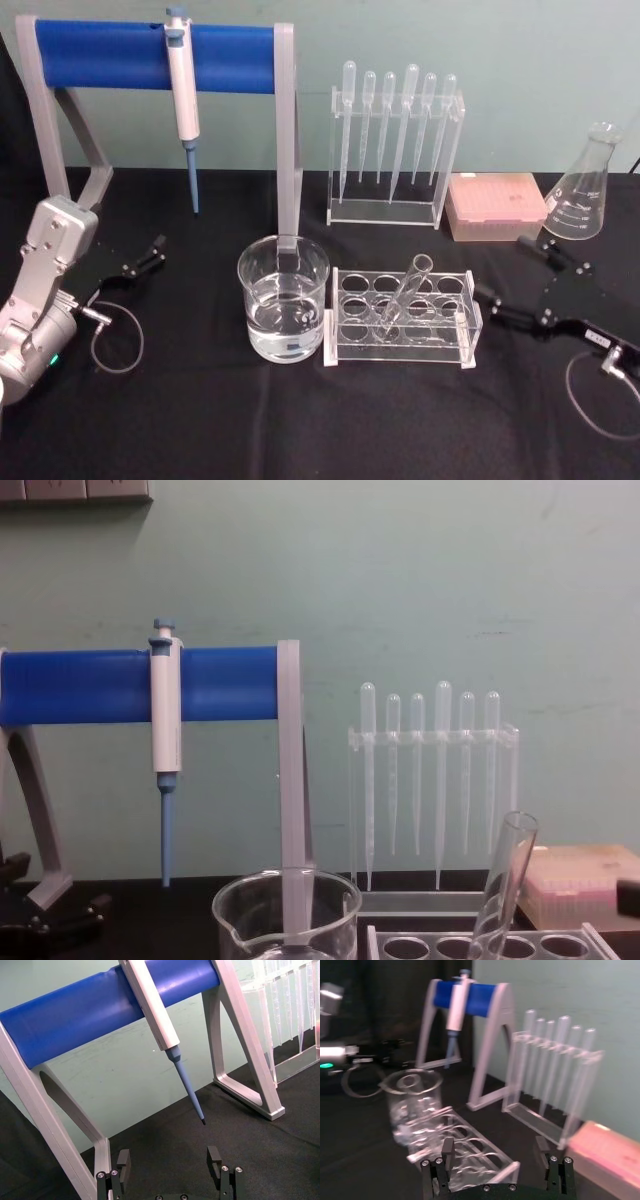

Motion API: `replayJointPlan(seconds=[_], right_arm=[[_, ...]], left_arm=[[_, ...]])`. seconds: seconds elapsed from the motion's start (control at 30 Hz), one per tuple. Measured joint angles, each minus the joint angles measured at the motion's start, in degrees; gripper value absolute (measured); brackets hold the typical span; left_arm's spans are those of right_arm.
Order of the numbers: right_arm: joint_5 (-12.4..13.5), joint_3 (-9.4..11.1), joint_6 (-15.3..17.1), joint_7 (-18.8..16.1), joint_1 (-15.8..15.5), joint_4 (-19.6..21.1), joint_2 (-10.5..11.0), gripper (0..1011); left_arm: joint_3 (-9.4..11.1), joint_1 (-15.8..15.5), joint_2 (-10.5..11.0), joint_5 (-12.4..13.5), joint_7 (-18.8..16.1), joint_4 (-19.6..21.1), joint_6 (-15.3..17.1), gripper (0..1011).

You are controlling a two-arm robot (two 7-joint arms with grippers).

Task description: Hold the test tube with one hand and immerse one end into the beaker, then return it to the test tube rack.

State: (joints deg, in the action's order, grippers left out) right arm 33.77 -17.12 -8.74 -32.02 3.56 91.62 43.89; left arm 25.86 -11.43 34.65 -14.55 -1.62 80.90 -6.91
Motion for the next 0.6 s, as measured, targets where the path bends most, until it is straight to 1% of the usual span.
replayJointPlan(seconds=[0.03,0.07,0.13,0.17,0.3,0.33,0.4,0.5,0.6], right_arm=[[0.09,-0.13,-0.31,-0.96,0.05,-0.2,0.03,1002],[0.21,-0.36,-0.87,-2.67,0.17,-0.6,0.04,1003],[0.37,-0.58,-1.45,-4.33,0.3,-0.98,0.03,1003],[0.48,-0.75,-1.96,-5.71,0.44,-1.28,-0.05,1003],[0.67,-1.13,-3.35,-8.76,0.99,-2.03,-0.69,1003],[0.67,-1.13,-3.35,-8.76,0.99,-2.03,-0.69,1003],[0.86,-1.33,-3.79,-10.31,1.65,-2.62,-1.57,1002],[0.9,-1.67,-3.77,-11.04,2.34,-3.09,-2.28,1003],[0.91,-2.63,-3.24,-11.94,3.69,-3.8,-3.43,1003]], left_arm=[[0.0,0.0,0.0,0.0,0.0,0.0,0.0,1000],[0.0,0.0,0.0,0.0,0.0,0.0,0.0,1000],[0.0,0.0,0.0,0.0,0.0,0.0,0.0,1000],[0.0,0.0,0.0,0.0,0.0,0.0,0.0,1000],[0.0,0.0,0.0,0.0,0.0,0.0,0.0,1000],[0.0,0.0,0.0,0.0,0.0,0.0,0.0,1000],[0.0,0.0,0.0,0.0,0.0,0.0,0.0,1000],[0.0,0.0,0.0,0.0,0.0,0.0,0.0,1000],[0.0,0.0,0.0,0.0,0.0,0.0,0.0,1000]])
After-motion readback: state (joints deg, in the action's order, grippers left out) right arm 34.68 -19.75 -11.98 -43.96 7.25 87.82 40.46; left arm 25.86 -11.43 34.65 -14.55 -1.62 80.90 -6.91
